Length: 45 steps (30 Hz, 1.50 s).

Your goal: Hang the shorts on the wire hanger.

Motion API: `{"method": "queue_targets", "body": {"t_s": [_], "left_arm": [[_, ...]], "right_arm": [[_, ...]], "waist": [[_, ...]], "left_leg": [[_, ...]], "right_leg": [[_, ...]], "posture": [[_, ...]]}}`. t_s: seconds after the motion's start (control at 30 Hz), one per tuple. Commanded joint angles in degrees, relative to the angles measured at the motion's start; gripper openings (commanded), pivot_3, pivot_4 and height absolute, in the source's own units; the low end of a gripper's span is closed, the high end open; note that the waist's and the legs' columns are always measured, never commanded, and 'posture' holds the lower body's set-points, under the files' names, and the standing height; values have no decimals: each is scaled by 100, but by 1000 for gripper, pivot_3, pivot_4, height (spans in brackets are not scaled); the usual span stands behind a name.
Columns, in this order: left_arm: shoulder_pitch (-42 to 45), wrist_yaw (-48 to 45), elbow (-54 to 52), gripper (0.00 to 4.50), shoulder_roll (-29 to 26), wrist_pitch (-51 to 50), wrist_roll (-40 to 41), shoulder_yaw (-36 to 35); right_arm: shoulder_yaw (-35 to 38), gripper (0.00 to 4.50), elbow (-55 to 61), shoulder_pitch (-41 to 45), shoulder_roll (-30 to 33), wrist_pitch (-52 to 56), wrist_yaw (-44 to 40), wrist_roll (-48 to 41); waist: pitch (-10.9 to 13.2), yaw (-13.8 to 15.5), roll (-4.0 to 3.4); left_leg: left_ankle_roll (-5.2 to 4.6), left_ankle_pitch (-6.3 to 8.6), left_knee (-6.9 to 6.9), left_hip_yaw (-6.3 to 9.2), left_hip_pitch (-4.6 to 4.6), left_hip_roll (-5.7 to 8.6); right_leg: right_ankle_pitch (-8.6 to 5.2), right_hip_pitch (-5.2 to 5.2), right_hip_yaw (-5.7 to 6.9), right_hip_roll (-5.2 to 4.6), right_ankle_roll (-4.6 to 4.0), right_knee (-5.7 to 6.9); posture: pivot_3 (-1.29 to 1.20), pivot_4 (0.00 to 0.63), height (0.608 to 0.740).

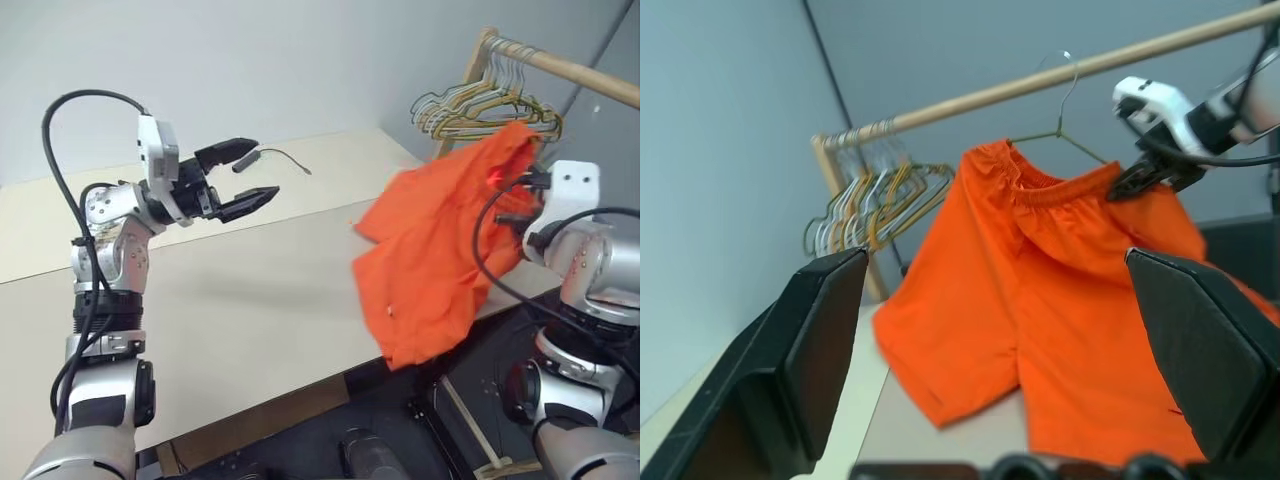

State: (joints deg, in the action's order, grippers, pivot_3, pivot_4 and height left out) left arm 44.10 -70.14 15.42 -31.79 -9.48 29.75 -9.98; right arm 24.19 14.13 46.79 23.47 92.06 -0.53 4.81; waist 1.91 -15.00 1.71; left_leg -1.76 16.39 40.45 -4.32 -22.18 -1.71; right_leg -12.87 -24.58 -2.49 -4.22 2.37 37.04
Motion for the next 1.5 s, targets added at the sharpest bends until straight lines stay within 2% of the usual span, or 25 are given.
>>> {"method": "queue_targets", "body": {"t_s": [0.03,0.13,0.27,0.43,0.57,0.83,1.1,1.5], "left_arm": [[-71,205,-406,4468,124,-43,264,-150],[-211,557,-641,4468,337,-99,377,-216],[-429,862,-1020,4468,532,-96,428,-205],[-459,1553,-1173,4468,789,-128,405,-256],[-592,1670,-1330,4468,855,-84,318,-97],[-670,1755,-1484,4468,832,-105,213,87],[-641,1723,-1587,4468,989,-218,505,34],[-925,1052,-1885,4468,791,-339,854,85]], "right_arm": [[372,0,-351,430,-122,-168,833,602],[670,0,-1003,693,-280,-809,1398,800],[1179,0,-2060,1180,-134,-1582,1885,719],[1240,0,-3325,1702,377,-2430,2206,633],[1185,0,-4744,2234,991,-3226,2284,407],[1190,0,-6825,2842,1902,-4161,2140,-216],[1074,0,-7819,3012,2343,-4586,2099,-639],[881,0,-8211,2872,2325,-4753,2161,-986]], "waist": [[-1,-22,-2],[-4,-37,-7],[-5,-101,-19],[-2,-118,-34],[-2,-146,-50],[-1,-153,-51],[4,-152,-84],[4,-153,-85]], "left_leg": [[0,0,0,0,1,1],[-6,4,0,0,15,4],[-11,5,-1,0,20,11],[-16,4,-7,2,20,16],[-24,2,-16,1,25,25],[-36,-2,-41,-1,38,59],[-55,-10,-62,-15,33,72],[-69,-8,-62,-39,50,75]], "right_leg": [[-1,2,0,-2,2,0],[-1,22,-2,-9,8,-4],[-1,26,-8,-13,13,-5],[1,31,-7,-15,17,-16],[4,39,-11,-19,25,-29],[4,53,-22,-26,35,-51],[26,59,-37,-37,65,-99],[35,74,-60,-40,80,-113]], "posture": [[-253,0,740],[-247,0,740],[-224,0,740],[-214,0,740],[-206,0,740],[-207,0,740],[-210,0,740],[-200,0,740]]}}
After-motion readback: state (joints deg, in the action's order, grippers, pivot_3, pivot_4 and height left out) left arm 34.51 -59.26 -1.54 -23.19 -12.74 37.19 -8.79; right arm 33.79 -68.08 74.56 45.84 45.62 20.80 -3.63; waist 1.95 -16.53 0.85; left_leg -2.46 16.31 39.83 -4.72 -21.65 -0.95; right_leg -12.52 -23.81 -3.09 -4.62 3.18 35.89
